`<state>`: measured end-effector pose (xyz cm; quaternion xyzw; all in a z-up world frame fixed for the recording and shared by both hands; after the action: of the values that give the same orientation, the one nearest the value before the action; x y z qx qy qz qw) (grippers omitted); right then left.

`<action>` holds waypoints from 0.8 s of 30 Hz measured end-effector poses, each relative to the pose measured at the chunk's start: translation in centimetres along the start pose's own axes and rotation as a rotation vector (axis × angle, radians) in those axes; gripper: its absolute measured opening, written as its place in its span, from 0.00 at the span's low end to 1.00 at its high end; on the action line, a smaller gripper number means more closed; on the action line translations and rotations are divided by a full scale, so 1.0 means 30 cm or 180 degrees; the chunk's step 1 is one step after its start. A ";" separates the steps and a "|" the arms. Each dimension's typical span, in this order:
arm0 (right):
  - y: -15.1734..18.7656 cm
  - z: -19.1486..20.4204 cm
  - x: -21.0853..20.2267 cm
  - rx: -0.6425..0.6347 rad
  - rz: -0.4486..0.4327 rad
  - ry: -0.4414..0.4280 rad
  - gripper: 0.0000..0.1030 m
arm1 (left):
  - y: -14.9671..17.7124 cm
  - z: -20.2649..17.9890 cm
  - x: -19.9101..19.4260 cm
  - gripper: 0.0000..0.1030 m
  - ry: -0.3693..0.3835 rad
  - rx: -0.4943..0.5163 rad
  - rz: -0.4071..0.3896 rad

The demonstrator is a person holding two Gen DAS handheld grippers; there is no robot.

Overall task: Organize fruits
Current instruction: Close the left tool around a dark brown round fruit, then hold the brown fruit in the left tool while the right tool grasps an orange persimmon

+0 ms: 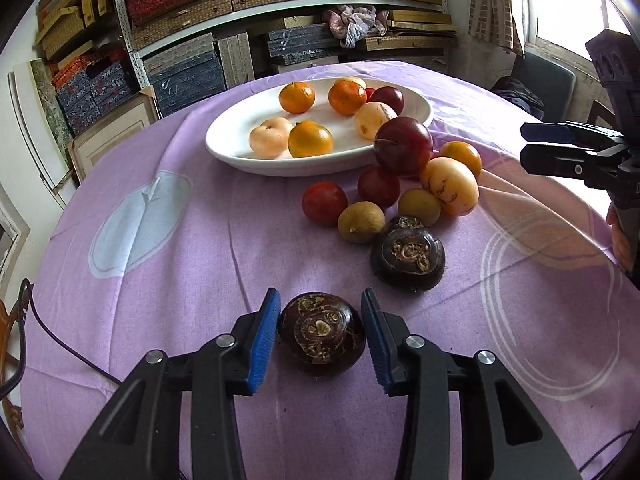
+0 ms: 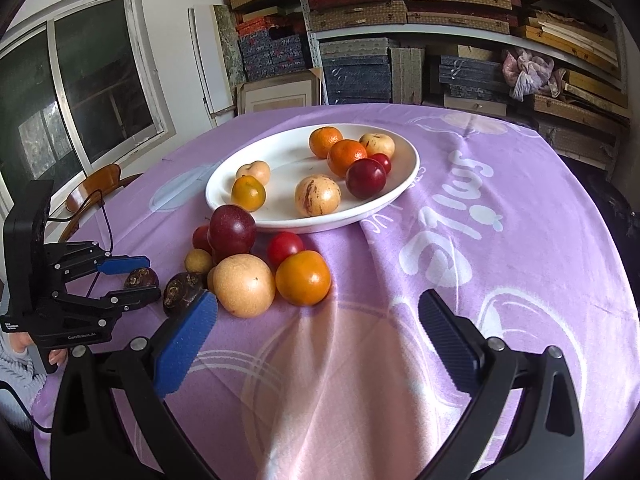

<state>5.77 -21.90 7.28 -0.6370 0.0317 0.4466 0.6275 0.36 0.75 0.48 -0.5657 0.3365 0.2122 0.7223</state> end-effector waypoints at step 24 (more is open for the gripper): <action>-0.042 0.050 0.195 -0.0786 0.0460 0.0397 0.65 | 0.013 -0.006 0.007 0.42 0.0060 -0.0026 0.0071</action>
<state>9.24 -17.36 4.97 -0.7318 0.0613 0.4507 0.5075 0.18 0.67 0.03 -0.5669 0.3487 0.2163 0.7143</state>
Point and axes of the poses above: each gripper's, at about its wrist camera, not at the fingertips, and x roughly the way its jaws point, z to its left, y to its underside, the point moved 1 cm from there along x, roughly the way its jaws point, and after that the axes turned 2 degrees about -z, right-handed, at the moved point
